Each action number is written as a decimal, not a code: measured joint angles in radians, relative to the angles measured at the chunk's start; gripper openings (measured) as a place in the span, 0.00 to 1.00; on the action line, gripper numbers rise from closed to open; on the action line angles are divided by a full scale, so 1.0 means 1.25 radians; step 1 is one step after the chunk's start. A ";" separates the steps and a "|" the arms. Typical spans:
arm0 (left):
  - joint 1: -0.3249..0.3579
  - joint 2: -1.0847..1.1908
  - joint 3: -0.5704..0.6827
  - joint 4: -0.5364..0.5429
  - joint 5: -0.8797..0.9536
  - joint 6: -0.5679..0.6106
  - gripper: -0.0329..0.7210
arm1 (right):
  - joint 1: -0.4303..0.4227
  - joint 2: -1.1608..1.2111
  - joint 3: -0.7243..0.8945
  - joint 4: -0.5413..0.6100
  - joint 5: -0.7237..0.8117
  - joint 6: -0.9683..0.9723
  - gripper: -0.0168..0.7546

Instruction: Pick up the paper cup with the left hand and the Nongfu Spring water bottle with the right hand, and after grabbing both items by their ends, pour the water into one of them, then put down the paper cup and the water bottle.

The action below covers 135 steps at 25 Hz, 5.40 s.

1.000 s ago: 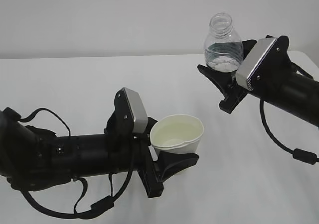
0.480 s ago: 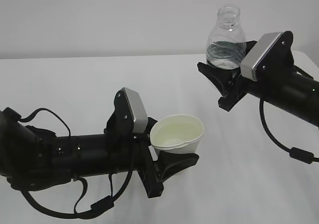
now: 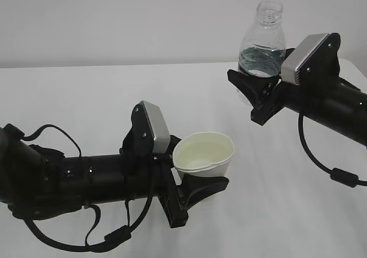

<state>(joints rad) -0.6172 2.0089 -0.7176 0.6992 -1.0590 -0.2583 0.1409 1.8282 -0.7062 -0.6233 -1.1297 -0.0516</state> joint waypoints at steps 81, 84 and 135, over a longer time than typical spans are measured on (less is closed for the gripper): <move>0.000 0.000 0.000 0.001 0.001 0.000 0.65 | 0.000 0.337 -0.149 0.544 0.006 -0.051 0.62; 0.000 0.000 0.000 0.001 0.001 0.000 0.65 | 0.000 0.356 -0.151 0.544 0.003 -0.052 0.62; 0.000 0.000 0.000 -0.029 0.002 0.000 0.65 | 0.000 0.134 0.117 0.499 -0.009 -0.075 0.87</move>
<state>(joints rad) -0.6172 2.0089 -0.7176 0.6632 -1.0567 -0.2583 0.1409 1.9956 -0.5604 0.0000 -1.1411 -0.1451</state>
